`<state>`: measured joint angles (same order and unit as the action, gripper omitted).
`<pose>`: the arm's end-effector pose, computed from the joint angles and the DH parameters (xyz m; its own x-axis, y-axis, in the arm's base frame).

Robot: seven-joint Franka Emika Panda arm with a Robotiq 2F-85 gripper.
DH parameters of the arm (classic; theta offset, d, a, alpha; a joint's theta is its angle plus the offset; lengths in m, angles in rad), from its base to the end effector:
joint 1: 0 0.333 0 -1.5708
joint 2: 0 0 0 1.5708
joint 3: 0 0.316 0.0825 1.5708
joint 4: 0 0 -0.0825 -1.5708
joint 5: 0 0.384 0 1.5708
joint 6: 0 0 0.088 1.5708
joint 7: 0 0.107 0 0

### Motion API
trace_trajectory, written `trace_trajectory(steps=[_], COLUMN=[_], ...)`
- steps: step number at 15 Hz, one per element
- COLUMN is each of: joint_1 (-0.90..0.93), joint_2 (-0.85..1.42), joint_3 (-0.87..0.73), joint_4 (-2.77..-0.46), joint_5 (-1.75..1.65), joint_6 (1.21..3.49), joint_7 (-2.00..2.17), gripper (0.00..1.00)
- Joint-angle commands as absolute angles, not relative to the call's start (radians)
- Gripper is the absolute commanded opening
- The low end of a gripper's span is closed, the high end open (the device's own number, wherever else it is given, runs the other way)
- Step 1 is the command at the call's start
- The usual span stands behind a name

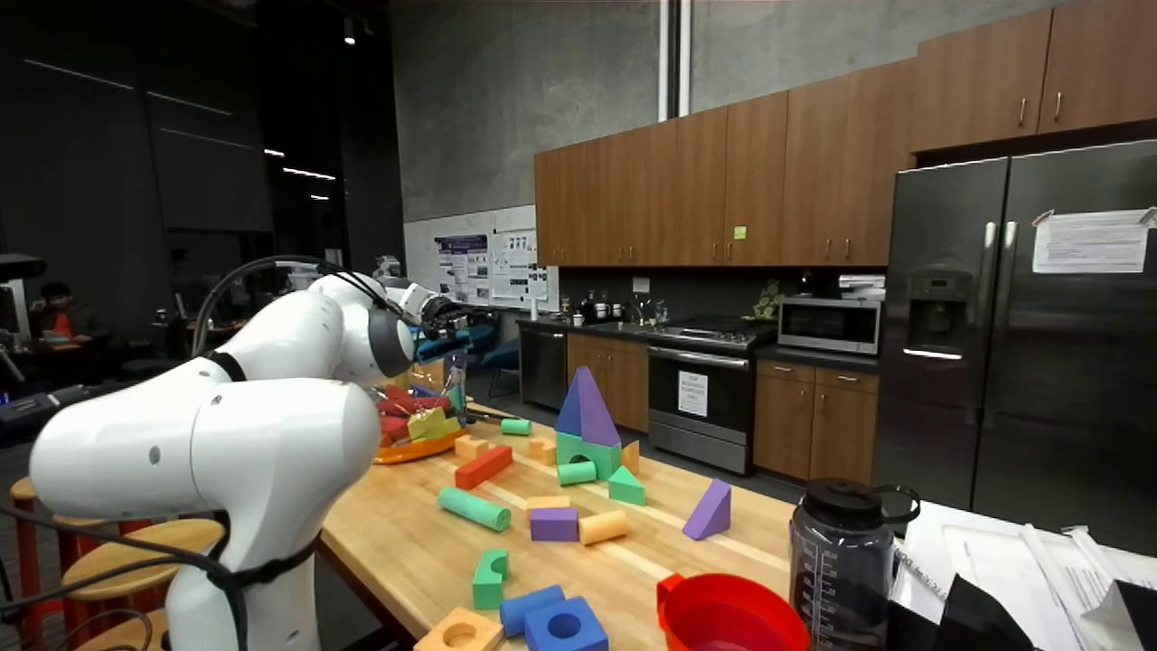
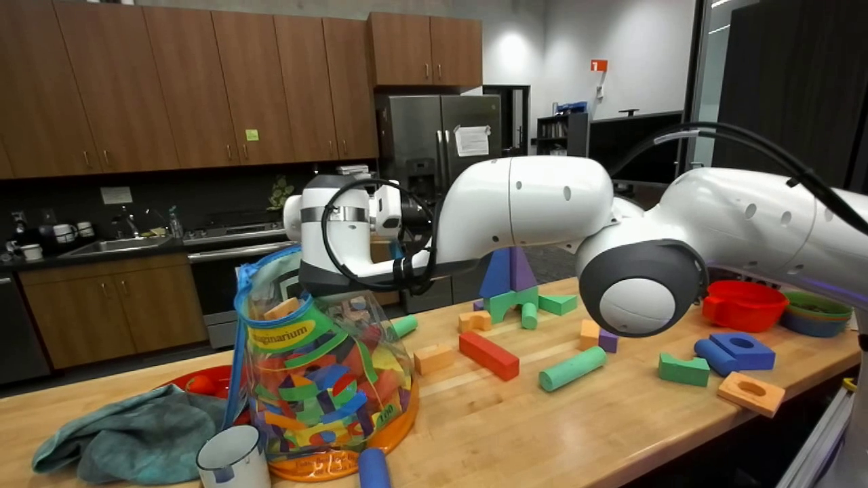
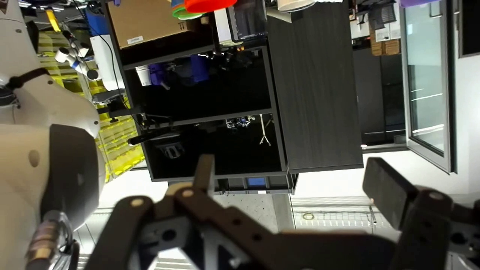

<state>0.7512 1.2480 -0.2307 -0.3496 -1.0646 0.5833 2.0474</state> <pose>0.5874 0.3371 0.3938 -0.2557 -0.0565 0.9651 -0.9102 0.3504 -0.2206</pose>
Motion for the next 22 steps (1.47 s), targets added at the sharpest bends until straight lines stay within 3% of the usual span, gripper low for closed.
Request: trace_trajectory(steps=[1, 22], joint_1=[0.754, 0.615], joint_2=[1.240, 1.261], joint_3=[-0.246, -0.261], joint_4=[-0.363, -0.369], joint_5=[-1.047, -1.047], joint_6=[0.588, 0.845], joint_7=[2.051, 2.470], gripper=[1.00, 1.00])
